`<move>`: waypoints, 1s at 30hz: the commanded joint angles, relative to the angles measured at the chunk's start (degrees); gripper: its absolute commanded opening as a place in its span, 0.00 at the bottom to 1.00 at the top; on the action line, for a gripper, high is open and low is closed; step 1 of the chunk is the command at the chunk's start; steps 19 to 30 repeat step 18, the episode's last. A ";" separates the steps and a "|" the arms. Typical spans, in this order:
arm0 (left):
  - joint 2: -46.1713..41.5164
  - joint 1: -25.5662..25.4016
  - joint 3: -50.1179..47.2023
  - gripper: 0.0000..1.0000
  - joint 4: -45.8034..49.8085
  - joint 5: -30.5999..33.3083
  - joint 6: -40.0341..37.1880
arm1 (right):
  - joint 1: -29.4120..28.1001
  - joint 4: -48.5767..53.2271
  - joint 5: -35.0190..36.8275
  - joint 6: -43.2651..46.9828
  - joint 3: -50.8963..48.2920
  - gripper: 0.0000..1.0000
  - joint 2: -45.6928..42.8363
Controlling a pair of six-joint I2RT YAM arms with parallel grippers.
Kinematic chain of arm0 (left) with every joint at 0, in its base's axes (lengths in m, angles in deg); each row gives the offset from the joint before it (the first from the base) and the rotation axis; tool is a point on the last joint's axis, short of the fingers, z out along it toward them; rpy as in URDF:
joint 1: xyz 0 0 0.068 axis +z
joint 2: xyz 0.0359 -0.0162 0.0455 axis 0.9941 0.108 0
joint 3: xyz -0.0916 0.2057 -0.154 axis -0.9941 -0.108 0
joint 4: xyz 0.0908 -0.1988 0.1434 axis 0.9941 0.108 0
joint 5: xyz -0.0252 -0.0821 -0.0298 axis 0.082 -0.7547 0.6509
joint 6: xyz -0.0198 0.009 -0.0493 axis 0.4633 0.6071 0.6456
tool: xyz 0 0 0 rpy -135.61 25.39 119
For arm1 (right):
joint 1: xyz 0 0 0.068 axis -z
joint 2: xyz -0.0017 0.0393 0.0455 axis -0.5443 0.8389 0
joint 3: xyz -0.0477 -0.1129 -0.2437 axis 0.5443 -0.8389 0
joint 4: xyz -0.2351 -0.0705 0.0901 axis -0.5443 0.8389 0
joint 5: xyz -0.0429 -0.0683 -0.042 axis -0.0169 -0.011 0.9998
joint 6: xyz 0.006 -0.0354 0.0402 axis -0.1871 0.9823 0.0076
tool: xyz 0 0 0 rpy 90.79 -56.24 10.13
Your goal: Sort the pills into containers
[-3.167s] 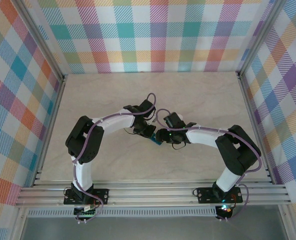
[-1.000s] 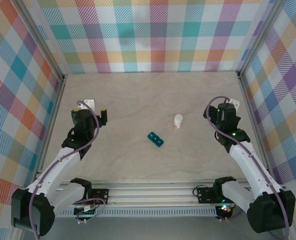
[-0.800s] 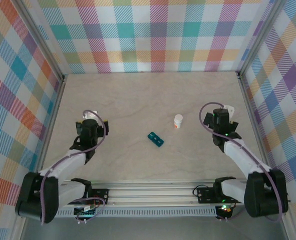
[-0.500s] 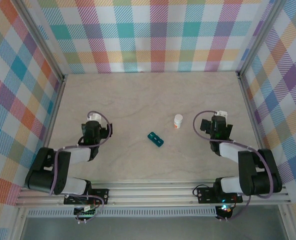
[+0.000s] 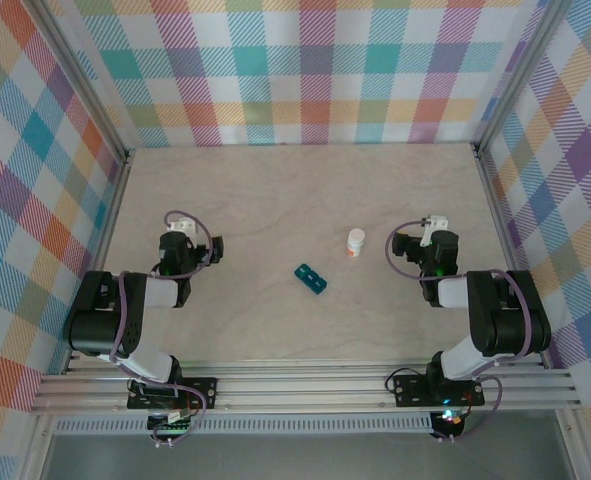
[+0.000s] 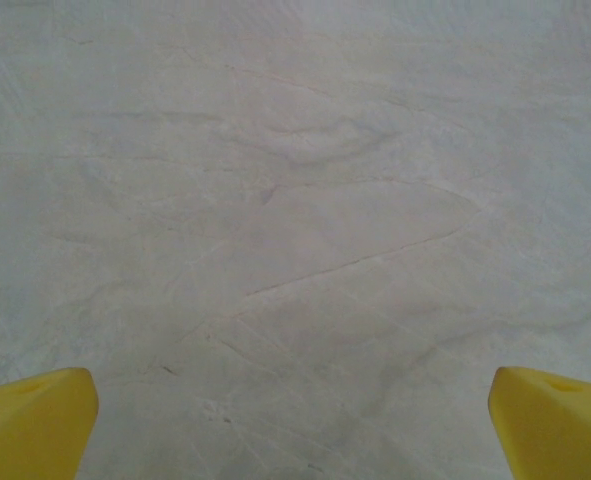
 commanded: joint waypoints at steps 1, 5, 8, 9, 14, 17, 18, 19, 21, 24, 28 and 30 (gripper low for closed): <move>0.21 0.17 0.93 1.00 -1.37 -0.71 0.98 | -1.31 -4.15 0.17 2.15 0.14 0.99 -0.59; -0.15 -0.58 0.51 1.00 -1.86 0.69 0.74 | -0.74 -2.66 -1.72 1.95 0.91 0.99 -0.55; -0.11 -0.61 0.54 1.00 -1.72 0.69 0.76 | -0.56 -2.38 -2.04 1.93 1.05 0.99 -0.50; -0.13 -0.53 0.56 1.00 -1.69 0.70 0.72 | -0.54 -2.41 -2.05 1.90 1.07 0.99 -0.31; -0.13 -0.58 0.54 1.00 -1.76 0.63 0.69 | 0.27 -1.64 -3.57 1.36 1.54 0.99 -0.25; -0.12 -0.54 0.54 1.00 -1.74 0.69 0.76 | 0.32 -2.44 -3.88 1.66 1.07 0.99 -0.44; -0.13 -0.55 0.54 1.00 -1.76 0.68 0.73 | 0.32 -2.55 -4.02 1.68 0.81 0.99 -0.72; -0.13 -0.55 0.54 1.00 -1.76 0.68 0.73 | 0.32 -2.55 -4.02 1.68 0.81 0.99 -0.72; -0.13 -0.55 0.54 1.00 -1.76 0.68 0.73 | 0.32 -2.55 -4.02 1.68 0.81 0.99 -0.72; -0.13 -0.55 0.54 1.00 -1.76 0.68 0.73 | 0.32 -2.55 -4.02 1.68 0.81 0.99 -0.72; -0.13 -0.55 0.54 1.00 -1.76 0.68 0.73 | 0.32 -2.55 -4.02 1.68 0.81 0.99 -0.72; -0.13 -0.55 0.54 1.00 -1.76 0.68 0.73 | 0.32 -2.55 -4.02 1.68 0.81 0.99 -0.72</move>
